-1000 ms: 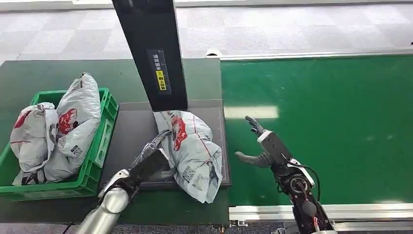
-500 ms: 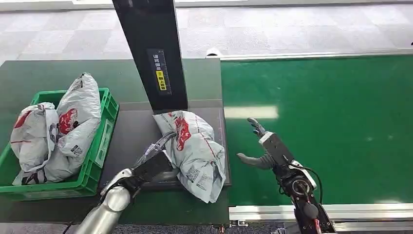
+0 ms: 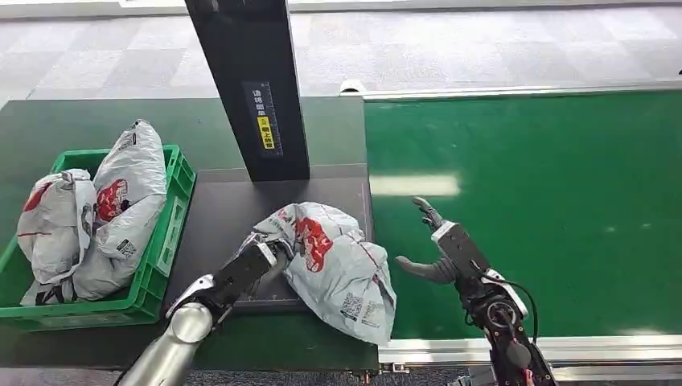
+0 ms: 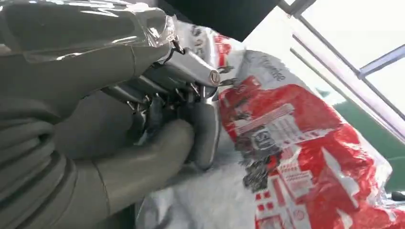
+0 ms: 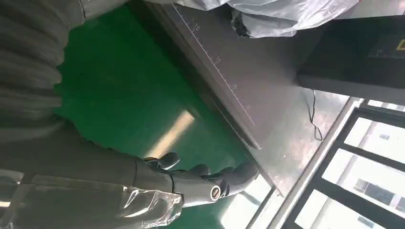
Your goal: Moved the parcel from conveyor to table for the left to box.
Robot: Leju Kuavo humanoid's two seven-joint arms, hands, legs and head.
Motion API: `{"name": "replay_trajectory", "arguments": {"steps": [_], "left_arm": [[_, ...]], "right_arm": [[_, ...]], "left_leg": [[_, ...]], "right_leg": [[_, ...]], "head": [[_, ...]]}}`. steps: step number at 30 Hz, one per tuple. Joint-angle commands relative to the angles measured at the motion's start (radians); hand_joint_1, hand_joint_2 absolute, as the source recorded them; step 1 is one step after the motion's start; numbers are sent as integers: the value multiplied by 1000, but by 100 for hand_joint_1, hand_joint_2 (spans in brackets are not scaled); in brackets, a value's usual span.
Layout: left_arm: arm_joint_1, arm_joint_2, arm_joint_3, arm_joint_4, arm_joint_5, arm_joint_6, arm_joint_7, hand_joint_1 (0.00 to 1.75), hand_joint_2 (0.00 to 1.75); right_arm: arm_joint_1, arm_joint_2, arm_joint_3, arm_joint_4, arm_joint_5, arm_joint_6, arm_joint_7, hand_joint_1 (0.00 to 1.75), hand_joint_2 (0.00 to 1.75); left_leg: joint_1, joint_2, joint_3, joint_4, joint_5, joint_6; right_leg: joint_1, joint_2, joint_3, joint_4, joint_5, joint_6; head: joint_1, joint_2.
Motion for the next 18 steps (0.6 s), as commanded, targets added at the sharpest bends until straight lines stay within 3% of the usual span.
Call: {"name": "replay_trajectory", "arguments": {"steps": [1, 8, 18], "left_arm": [[-12, -15, 35, -11, 67, -7, -35, 175, 175], [17, -24, 61, -104, 105, 45, -103, 175, 175], [85, -59, 173, -356, 347, 165, -344, 175, 175]], "right_arm": [[-8, -7, -27, 1, -3, -7, 10, 0, 175], [7, -7, -36, -12, -2, -10, 1, 0, 175], [-15, -15, -26, 10, -14, -8, -17, 0, 175]], "left_leg": [[0, -1, 0, 0, 0, 1], [0, -1, -1, 0, 0, 2], [0, 1, -1, 1, 0, 1]], "right_leg": [[0, -1, 0, 0, 0, 0], [0, -1, 0, 0, 0, -1], [0, 1, -1, 0, 0, 0]], "head": [[0, 0], [0, 0], [0, 0]]}}
